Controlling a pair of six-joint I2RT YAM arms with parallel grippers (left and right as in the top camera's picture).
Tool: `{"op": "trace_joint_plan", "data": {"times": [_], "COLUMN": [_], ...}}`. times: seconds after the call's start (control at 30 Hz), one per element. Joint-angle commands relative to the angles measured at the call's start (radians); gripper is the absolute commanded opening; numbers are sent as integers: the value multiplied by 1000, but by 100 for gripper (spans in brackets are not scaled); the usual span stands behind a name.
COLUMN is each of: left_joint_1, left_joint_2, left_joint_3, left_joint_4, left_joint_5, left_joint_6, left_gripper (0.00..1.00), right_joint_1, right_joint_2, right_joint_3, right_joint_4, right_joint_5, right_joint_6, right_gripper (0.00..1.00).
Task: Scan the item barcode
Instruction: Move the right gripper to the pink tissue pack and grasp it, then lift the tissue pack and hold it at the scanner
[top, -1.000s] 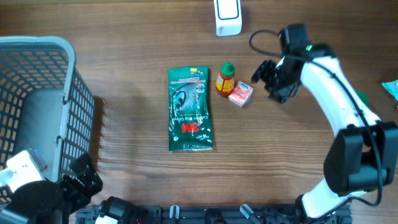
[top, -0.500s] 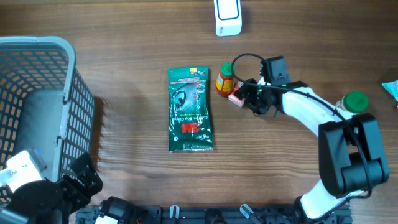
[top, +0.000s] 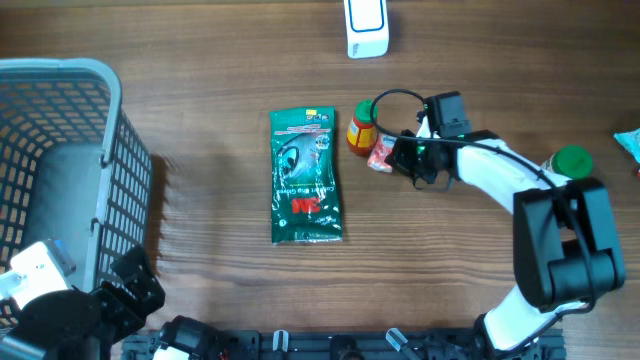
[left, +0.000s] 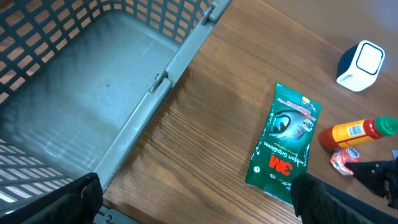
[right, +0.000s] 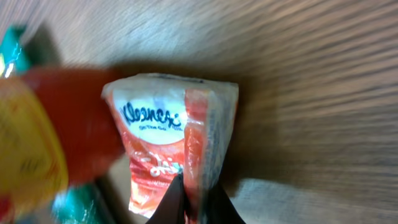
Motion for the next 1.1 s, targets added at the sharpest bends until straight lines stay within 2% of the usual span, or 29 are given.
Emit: {"op": "trace_joint_plan", "data": {"times": [0.0, 0.07, 0.13, 0.27, 0.33, 0.47, 0.53, 0.83, 0.87, 0.93, 1.0, 1.07], "left_joint_1": [4, 4, 4, 4, 4, 4, 4, 4, 4, 4, 4, 4], "left_joint_2": [-1, -1, -1, -1, -1, -1, -1, -1, -1, -1, -1, -1], "left_joint_3": [2, 2, 2, 2, 2, 2, 2, 2, 2, 2, 2, 2], "left_joint_4": [0, 0, 0, 0, 0, 0, 0, 0, 0, 0, 0, 0], "left_joint_5": [-6, -6, -6, -6, -6, -6, -6, -6, -6, -6, -6, -6], "left_joint_6": [-13, -13, -13, -13, -13, -13, -13, -13, -13, -13, -13, -13], "left_gripper": [100, 100, 100, 100, 100, 100, 100, 100, 100, 100, 100, 100], "right_joint_1": [-117, -182, -232, -259, -259, -259, -259, -259, -259, -259, -259, -259], "right_joint_2": [-40, -54, -54, -55, -55, -55, -55, -55, -55, -55, -55, -55], "right_joint_3": [-6, -6, -6, -6, -6, -6, -6, 35, 51, 82, 105, 132], "right_joint_4": [-109, -228, -371, -612, -751, -935, -963, -918, -882, -731, -544, -418], "right_joint_5": [-463, -601, -725, -760, -795, -835, -839, -817, -797, -691, -481, -259], "right_joint_6": [-398, -544, -754, -1038, -1252, -1540, -1587, -1550, -1491, -1240, -912, -686], "right_gripper": [5, 5, 5, 5, 5, 5, 5, 5, 5, 5, 5, 5]}}
